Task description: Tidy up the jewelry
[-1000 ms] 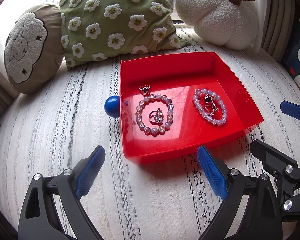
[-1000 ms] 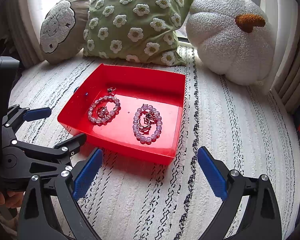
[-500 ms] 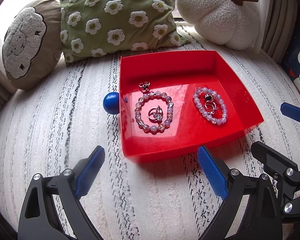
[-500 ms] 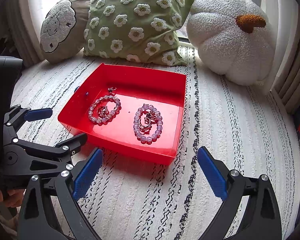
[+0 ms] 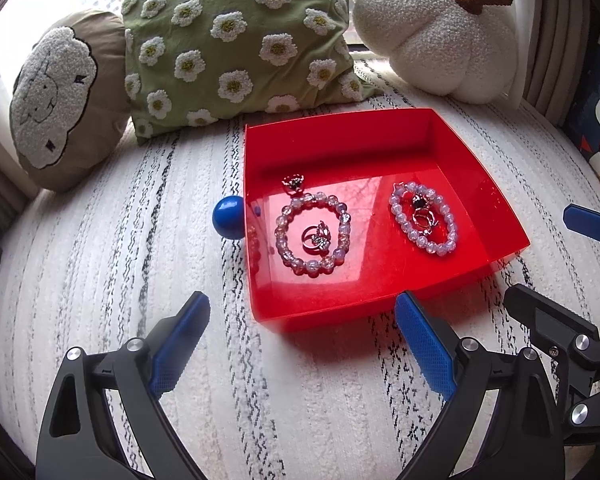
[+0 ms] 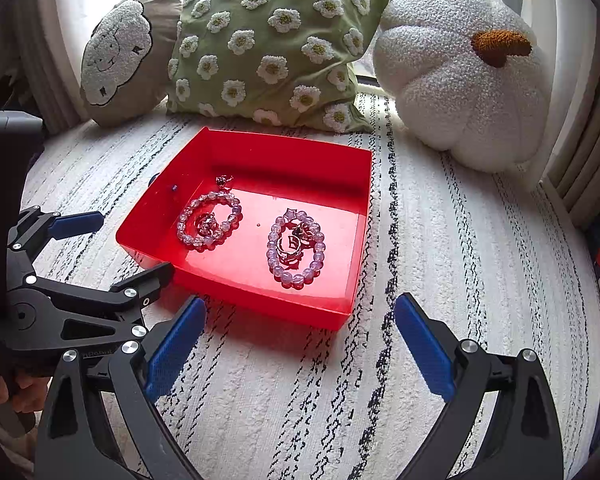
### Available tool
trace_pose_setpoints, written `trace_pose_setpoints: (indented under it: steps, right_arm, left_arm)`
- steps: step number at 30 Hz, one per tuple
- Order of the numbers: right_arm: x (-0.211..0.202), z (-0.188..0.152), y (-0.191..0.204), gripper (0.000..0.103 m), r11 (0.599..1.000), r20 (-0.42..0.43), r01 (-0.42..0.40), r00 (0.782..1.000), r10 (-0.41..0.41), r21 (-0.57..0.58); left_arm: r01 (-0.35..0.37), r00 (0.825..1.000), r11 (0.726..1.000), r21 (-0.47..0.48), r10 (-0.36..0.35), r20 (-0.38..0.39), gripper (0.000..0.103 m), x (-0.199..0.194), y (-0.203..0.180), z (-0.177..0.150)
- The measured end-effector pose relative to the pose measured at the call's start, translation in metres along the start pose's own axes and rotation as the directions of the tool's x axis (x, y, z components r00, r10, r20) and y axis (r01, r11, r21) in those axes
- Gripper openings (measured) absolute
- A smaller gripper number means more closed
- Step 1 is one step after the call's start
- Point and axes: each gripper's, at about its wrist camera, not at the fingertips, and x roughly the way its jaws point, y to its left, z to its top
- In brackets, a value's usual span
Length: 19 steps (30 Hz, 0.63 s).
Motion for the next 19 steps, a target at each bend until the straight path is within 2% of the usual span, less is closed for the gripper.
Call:
trace_pose_setpoints:
  steps: [10,19]
  right_arm:
    - [-0.0004,0.0012,-0.0007,0.093,1.000,0.001,-0.001,1.000,0.001,0.000]
    - [-0.0004,0.0006,0.0008,0.093,1.000,0.002,0.000,1.000,0.000,-0.009]
  left_arm:
    - [-0.030,0.999,0.999,0.040,0.029,0.023,0.090,-0.0039,-0.0057,0.0011]
    - [-0.025,1.000,1.000,0.006,0.025,-0.005,0.090,-0.0008,-0.0003,0.0017]
